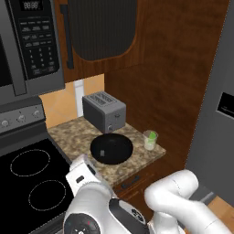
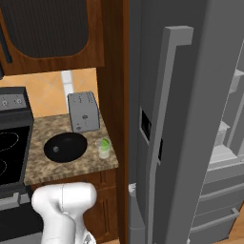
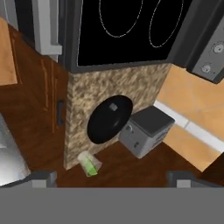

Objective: Grab a lemon wedge from the fridge and one ice cube from the ice bowl, and put them in the glass of lemonade.

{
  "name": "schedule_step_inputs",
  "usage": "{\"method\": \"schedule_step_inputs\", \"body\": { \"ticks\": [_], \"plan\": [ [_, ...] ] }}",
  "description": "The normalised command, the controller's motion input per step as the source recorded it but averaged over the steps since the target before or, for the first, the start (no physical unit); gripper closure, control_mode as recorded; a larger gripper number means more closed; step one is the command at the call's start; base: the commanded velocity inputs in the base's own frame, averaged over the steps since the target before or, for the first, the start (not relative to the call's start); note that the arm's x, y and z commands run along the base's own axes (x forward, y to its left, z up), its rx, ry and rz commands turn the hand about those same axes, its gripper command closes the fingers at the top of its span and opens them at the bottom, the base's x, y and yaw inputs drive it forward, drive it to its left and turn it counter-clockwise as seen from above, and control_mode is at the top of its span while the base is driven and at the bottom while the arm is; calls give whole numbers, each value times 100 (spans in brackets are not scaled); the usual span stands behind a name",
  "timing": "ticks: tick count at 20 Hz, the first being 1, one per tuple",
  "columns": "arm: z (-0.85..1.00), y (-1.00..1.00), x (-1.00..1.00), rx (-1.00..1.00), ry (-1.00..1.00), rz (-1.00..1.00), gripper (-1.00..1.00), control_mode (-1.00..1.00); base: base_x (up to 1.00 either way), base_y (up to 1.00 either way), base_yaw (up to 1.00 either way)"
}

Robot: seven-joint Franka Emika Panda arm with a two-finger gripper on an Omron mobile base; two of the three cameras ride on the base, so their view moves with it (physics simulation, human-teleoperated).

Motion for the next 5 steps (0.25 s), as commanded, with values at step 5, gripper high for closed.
{"method": "schedule_step_inputs", "body": {
  "ticks": [5],
  "plan": [
    [7, 100, -5, 0, -4, 0, -100, -100, 0, 0, 0]
  ]
}}
